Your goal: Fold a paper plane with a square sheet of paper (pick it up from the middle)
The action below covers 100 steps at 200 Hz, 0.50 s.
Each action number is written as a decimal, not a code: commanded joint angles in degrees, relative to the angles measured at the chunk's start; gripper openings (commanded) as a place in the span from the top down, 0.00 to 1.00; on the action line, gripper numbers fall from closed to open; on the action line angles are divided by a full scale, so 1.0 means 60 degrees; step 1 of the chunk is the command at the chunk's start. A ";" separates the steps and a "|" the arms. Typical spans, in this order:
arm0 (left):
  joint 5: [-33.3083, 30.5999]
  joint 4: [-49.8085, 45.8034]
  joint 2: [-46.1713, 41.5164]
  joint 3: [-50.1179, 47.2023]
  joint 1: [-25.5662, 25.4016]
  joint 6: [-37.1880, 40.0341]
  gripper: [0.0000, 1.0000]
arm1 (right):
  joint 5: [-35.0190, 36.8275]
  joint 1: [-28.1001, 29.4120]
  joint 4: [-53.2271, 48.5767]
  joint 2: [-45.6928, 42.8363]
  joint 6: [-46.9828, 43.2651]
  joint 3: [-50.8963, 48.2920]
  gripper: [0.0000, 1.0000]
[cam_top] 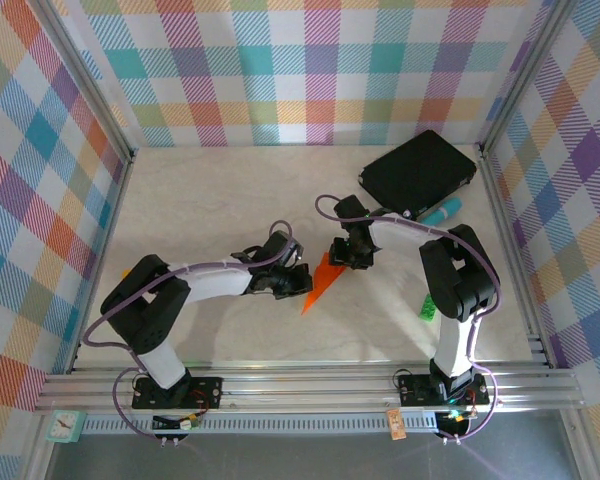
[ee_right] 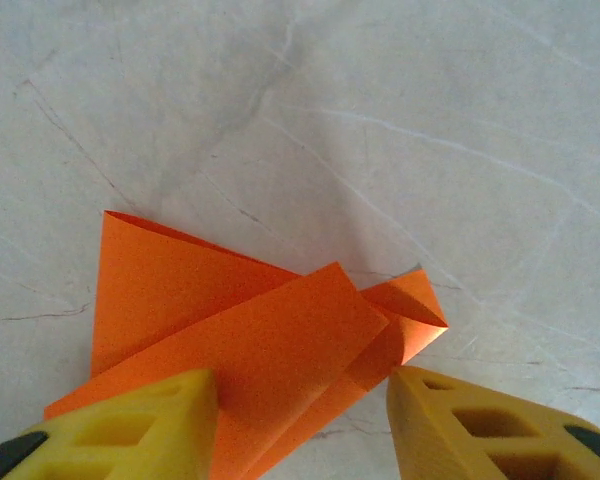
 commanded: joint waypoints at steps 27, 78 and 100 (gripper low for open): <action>-0.0085 0.0396 -0.0267 0.0509 -0.0123 0.0054 1.00 | -0.0253 -0.0015 -0.0284 0.0278 0.0095 0.0089 0.51; 0.0372 0.0741 0.0789 0.0774 -0.0222 -0.0174 1.00 | -0.0326 -0.0015 -0.0305 0.0295 0.0041 0.0034 0.53; 0.0466 0.0766 0.1099 0.0798 -0.0233 -0.0228 1.00 | -0.0332 -0.0015 -0.0313 0.0288 0.0022 -0.0027 0.56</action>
